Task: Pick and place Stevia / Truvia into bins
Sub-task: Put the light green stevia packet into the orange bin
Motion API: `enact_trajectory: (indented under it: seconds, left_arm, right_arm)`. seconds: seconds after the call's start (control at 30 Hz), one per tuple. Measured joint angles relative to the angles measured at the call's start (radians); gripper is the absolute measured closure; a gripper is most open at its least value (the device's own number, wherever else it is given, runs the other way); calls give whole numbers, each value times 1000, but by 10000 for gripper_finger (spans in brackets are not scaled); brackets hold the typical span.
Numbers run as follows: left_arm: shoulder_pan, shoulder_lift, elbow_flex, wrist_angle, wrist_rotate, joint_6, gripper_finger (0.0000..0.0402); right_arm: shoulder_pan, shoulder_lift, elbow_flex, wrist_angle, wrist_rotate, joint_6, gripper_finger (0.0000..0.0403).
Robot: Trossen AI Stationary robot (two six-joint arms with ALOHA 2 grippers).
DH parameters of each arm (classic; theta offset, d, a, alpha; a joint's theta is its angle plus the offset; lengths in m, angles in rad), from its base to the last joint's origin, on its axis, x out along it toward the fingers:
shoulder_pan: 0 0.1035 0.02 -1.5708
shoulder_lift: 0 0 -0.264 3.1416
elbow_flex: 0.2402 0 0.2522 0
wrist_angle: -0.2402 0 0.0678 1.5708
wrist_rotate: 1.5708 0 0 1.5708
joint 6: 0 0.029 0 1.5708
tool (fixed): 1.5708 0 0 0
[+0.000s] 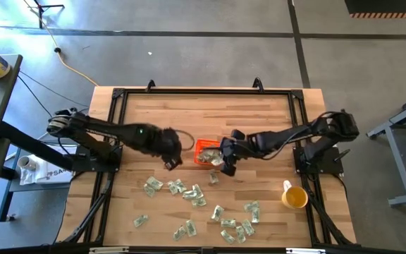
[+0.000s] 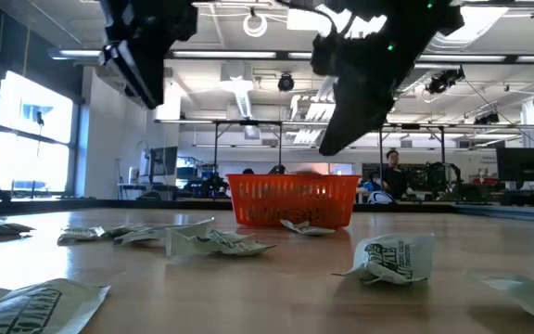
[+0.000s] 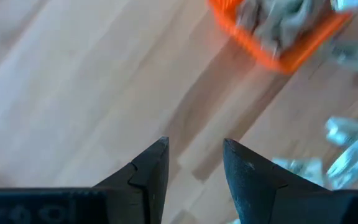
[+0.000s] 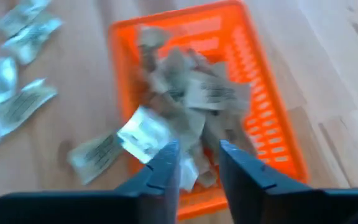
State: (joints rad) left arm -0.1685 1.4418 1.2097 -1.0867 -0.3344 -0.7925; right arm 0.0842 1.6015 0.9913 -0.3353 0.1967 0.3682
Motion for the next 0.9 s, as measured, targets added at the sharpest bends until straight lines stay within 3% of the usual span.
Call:
enact_trajectory:
  seconds: [0.2, 0.4, 0.6, 0.73, 0.9]
  left_arm:
    - [-143, 0, -123, -21, 7, -168, 218]
    - [-194, 0, -219, 49, 130, -257, 218]
    - [-192, 0, -230, 74, 114, -260, 218]
    - [-192, 0, -230, 82, 101, -252, 218]
    - [-192, -1, -262, 114, 181, -245, 218]
  right_arm:
    - [-56, 15, 0, 19, -26, 70, 230]
    - [-42, 5, 0, -1, -113, 71, 184]
    - [46, -4, 0, -79, -150, 25, 188]
    - [104, 1, 0, -69, -119, 13, 204]
    - [104, 1, 0, -79, -93, 32, 223]
